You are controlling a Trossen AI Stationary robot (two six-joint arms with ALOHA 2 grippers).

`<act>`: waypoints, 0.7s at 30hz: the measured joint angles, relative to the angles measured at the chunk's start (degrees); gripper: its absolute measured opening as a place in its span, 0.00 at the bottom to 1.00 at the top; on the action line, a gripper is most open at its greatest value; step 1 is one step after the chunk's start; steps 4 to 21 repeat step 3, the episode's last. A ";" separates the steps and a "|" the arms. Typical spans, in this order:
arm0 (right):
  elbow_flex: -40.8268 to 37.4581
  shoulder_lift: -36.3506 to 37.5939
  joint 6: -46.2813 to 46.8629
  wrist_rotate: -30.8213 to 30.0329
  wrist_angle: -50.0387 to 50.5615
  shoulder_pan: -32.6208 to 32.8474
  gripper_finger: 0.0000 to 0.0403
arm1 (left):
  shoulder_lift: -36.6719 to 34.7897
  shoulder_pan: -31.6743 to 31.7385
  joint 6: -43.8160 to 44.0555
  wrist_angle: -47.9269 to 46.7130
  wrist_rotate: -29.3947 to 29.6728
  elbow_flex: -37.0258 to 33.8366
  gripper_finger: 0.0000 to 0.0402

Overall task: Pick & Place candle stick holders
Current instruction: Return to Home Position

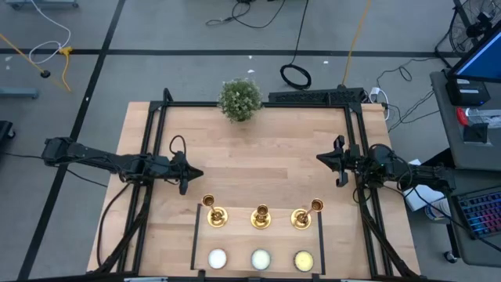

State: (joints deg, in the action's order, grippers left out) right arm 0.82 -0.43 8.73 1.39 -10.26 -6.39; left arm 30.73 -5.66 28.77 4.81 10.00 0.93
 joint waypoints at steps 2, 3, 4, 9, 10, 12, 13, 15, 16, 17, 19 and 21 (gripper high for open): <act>-0.02 0.00 0.00 0.00 0.00 0.00 0.01 | 0.00 0.00 0.00 -0.01 0.00 0.00 0.08; -0.01 0.00 -0.01 -0.02 -0.01 0.01 0.01 | -0.01 0.01 0.00 -0.01 0.00 0.00 0.08; -0.01 0.00 -0.01 -0.02 -0.01 0.01 0.01 | -0.01 0.01 0.00 -0.01 0.00 0.00 0.08; -0.01 0.00 -0.01 -0.02 -0.01 0.01 0.01 | -0.01 0.01 0.00 -0.01 0.00 0.00 0.08; -0.01 0.00 -0.01 -0.02 -0.01 0.01 0.01 | -0.01 0.01 0.00 -0.01 0.00 0.00 0.08; -0.01 0.00 -0.01 -0.02 -0.01 0.01 0.01 | -0.01 0.01 0.00 -0.01 0.00 0.00 0.08; -0.01 0.00 -0.01 -0.02 -0.01 0.01 0.01 | -0.01 0.01 0.00 -0.01 0.00 0.00 0.08; -0.01 0.00 -0.01 -0.02 -0.01 0.01 0.01 | -0.01 0.01 0.00 -0.01 0.00 0.00 0.08; -0.01 0.00 -0.01 -0.02 -0.01 0.01 0.01 | -0.01 0.01 0.00 -0.01 0.00 0.00 0.08; -0.01 0.00 -0.01 -0.02 -0.01 0.01 0.01 | -0.01 0.01 0.00 -0.01 0.00 0.00 0.08; -0.01 0.00 -0.01 -0.02 -0.01 0.01 0.01 | -0.01 0.01 0.00 -0.01 0.00 0.00 0.08; -0.01 0.00 -0.01 -0.02 -0.01 0.01 0.01 | -0.01 0.01 0.00 -0.01 0.00 0.00 0.08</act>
